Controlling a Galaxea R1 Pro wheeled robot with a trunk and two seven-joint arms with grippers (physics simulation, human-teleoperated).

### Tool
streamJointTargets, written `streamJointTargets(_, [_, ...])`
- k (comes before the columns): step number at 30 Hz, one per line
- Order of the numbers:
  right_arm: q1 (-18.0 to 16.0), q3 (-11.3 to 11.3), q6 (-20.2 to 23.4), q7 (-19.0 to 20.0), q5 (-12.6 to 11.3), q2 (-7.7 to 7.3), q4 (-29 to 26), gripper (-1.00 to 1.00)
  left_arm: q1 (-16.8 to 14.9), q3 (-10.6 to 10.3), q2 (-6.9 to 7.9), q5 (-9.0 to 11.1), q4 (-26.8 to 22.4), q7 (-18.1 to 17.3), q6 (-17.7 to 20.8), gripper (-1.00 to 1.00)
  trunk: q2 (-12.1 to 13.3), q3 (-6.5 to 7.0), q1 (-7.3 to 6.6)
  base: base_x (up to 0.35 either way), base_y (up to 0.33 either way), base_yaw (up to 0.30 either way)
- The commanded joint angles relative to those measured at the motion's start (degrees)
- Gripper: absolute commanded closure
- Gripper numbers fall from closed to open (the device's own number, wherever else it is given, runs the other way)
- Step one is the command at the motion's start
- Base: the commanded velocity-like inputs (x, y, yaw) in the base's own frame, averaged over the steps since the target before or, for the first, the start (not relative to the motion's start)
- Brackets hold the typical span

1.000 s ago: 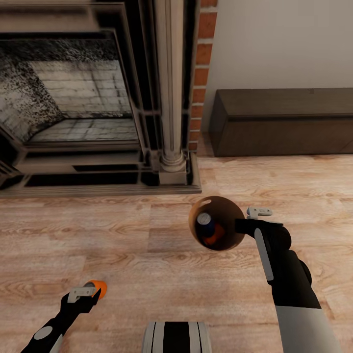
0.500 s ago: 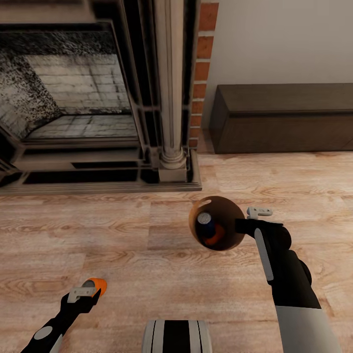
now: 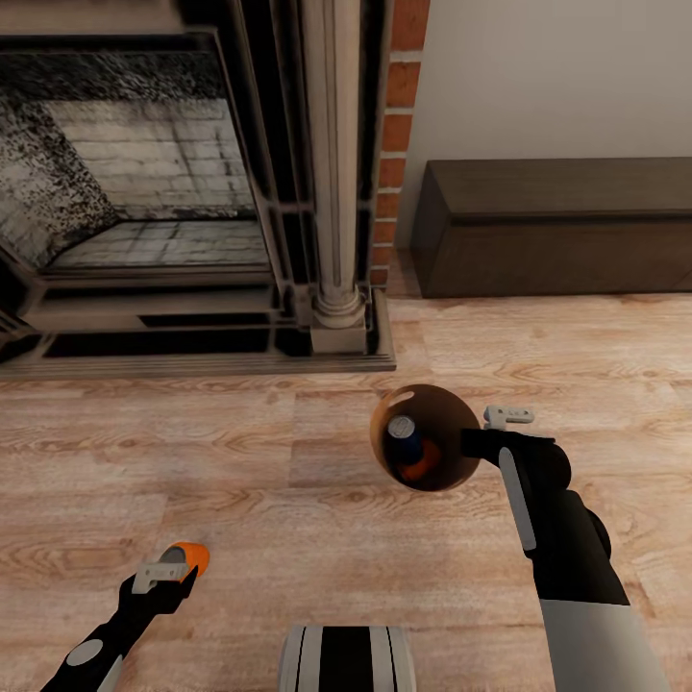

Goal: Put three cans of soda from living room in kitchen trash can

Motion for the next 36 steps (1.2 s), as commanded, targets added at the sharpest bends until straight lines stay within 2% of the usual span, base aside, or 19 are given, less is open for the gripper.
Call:
streamJointTargets(1, [0.0,0.0,0.0,0.2,-0.8,0.02,0.0,1.0,0.0,0.0,0.0,0.0,0.0,0.0,0.0,-1.0,0.0,0.0,-0.01,0.0,0.0,0.0])
streamJointTargets(36, [0.0,0.0,0.0,0.2,-0.8,0.07,0.0,1.0,0.0,0.0,0.0,0.0,0.1,0.0,0.0,-1.0,0.0,0.0,-0.01,0.02,0.0,0.0])
